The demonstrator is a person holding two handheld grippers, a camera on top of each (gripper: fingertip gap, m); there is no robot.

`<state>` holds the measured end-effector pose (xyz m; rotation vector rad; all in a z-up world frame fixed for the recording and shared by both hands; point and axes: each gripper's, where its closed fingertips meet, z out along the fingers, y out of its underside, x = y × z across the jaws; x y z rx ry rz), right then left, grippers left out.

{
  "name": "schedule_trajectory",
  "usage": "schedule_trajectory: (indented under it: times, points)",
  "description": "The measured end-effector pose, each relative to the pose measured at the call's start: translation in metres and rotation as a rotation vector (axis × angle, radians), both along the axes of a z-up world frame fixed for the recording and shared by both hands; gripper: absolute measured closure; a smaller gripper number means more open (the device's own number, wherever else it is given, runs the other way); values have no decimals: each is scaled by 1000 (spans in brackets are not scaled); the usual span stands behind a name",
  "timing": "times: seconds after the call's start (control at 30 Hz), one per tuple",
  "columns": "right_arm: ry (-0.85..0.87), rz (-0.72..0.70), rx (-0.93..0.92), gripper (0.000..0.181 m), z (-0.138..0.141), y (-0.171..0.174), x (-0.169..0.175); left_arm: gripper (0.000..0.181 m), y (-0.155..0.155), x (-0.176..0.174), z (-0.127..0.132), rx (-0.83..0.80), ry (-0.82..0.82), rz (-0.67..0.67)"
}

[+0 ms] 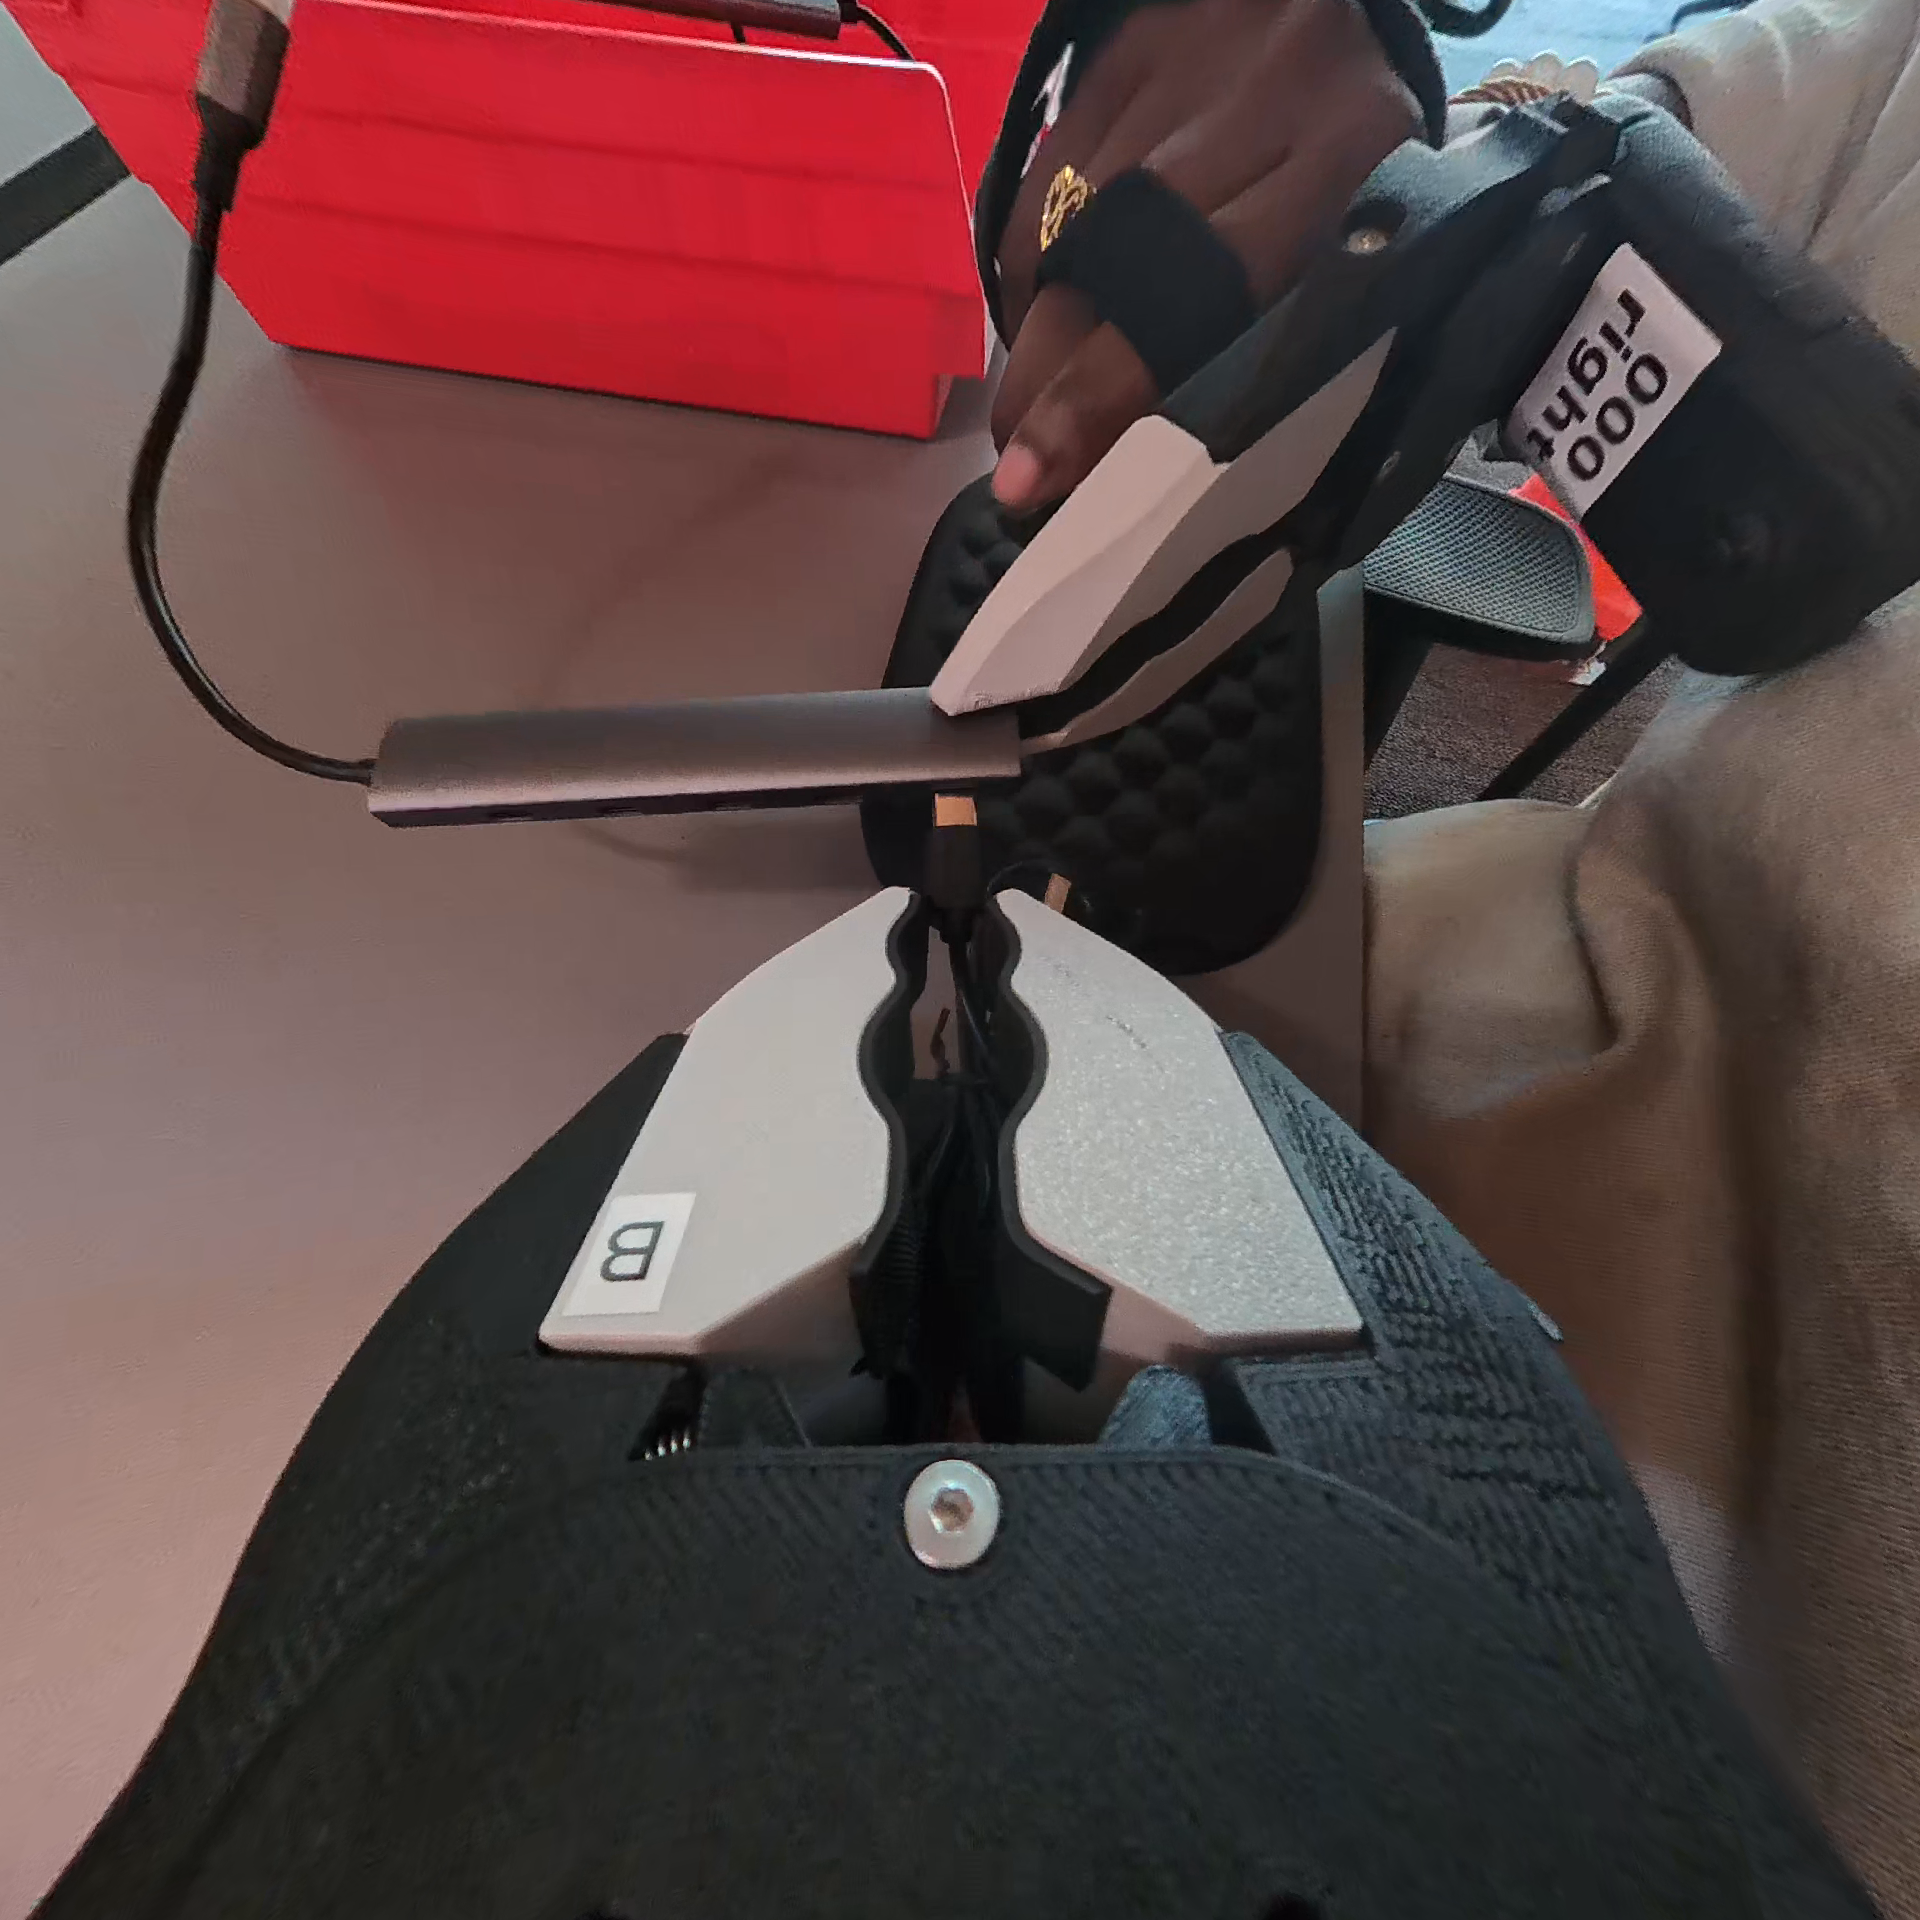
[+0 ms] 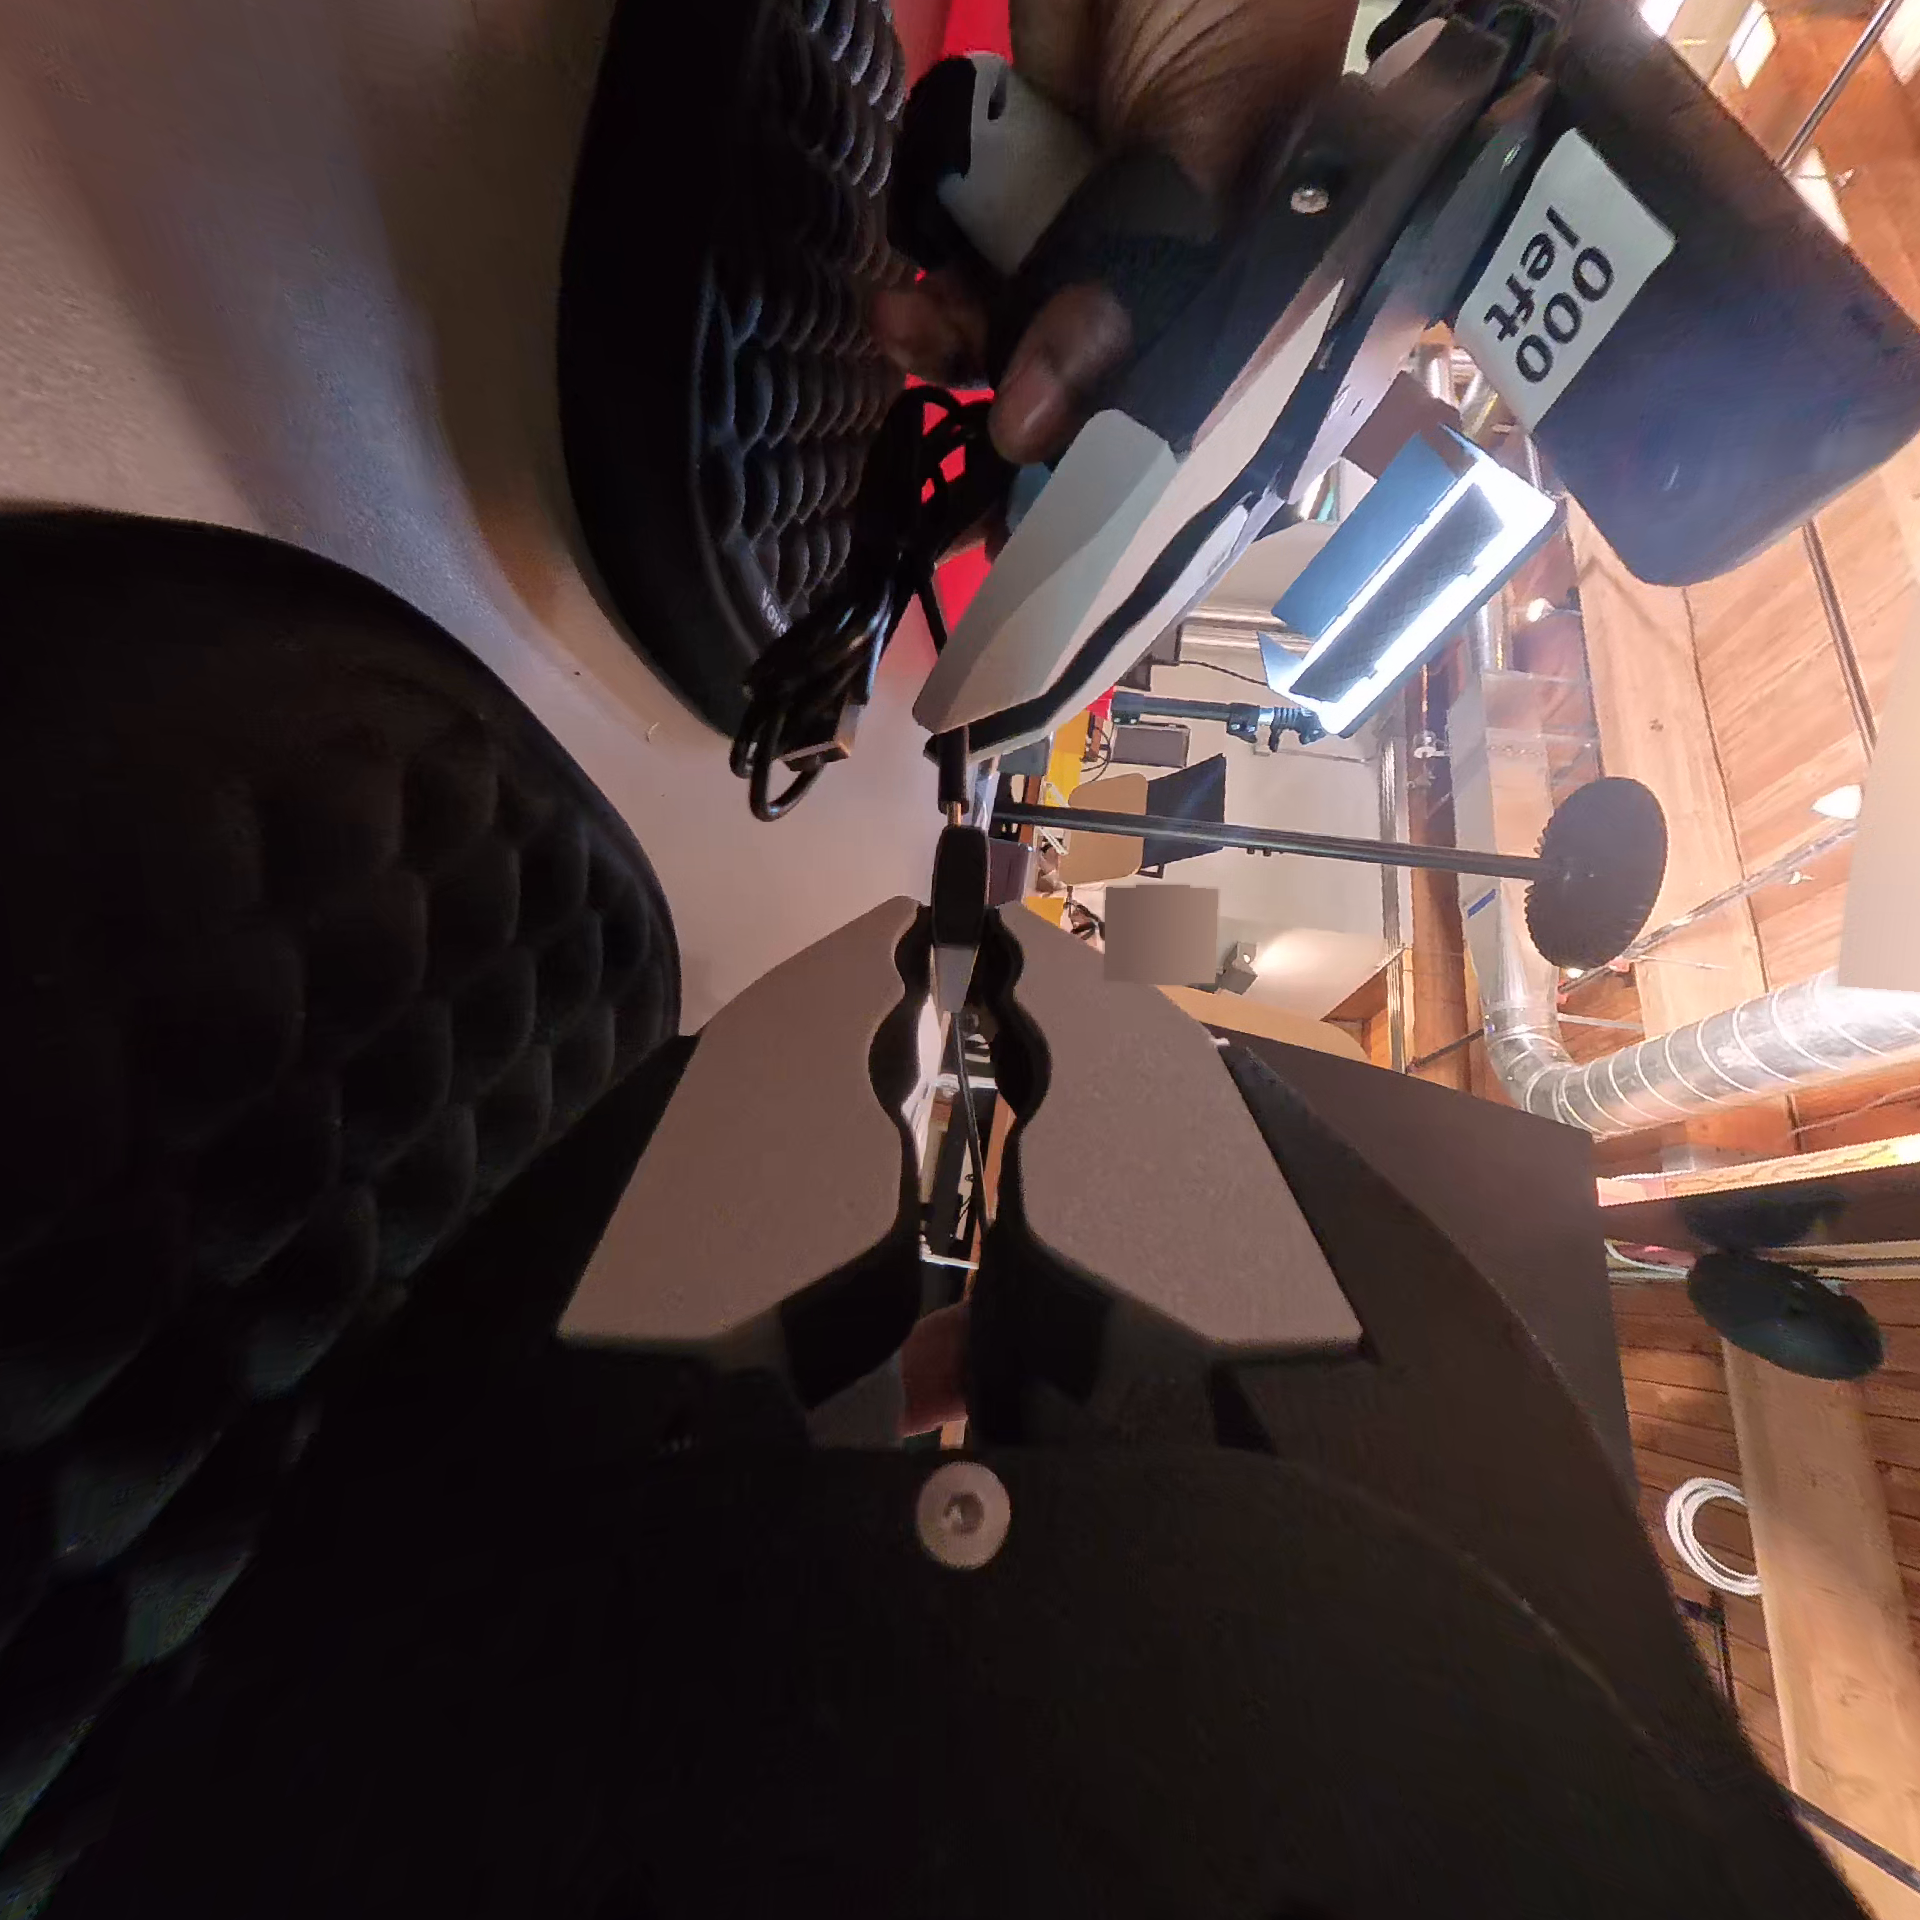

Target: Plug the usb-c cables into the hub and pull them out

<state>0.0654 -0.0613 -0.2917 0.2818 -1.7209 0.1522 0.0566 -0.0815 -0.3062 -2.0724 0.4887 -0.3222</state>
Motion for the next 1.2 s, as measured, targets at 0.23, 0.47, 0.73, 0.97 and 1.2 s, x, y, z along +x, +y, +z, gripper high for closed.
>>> schedule_trajectory:
  times: [0.23,0.47,0.73,0.97,1.2]
  points:
    - [-3,8,18,172,0,1,1,173,-1,5,2,-1,-46,-23]
    - [1,25,21,172,3,-1,3,173,0,4,3,4,-59,-22]
    - [-36,52,39,173,2,-5,6,173,-3,7,3,-9,-3,-57]
    - [-113,107,181,173,-4,-7,11,173,-4,13,-2,-63,34,-89]
    - [-130,75,156,173,-4,-6,11,174,-1,12,-1,-27,-14,-67]
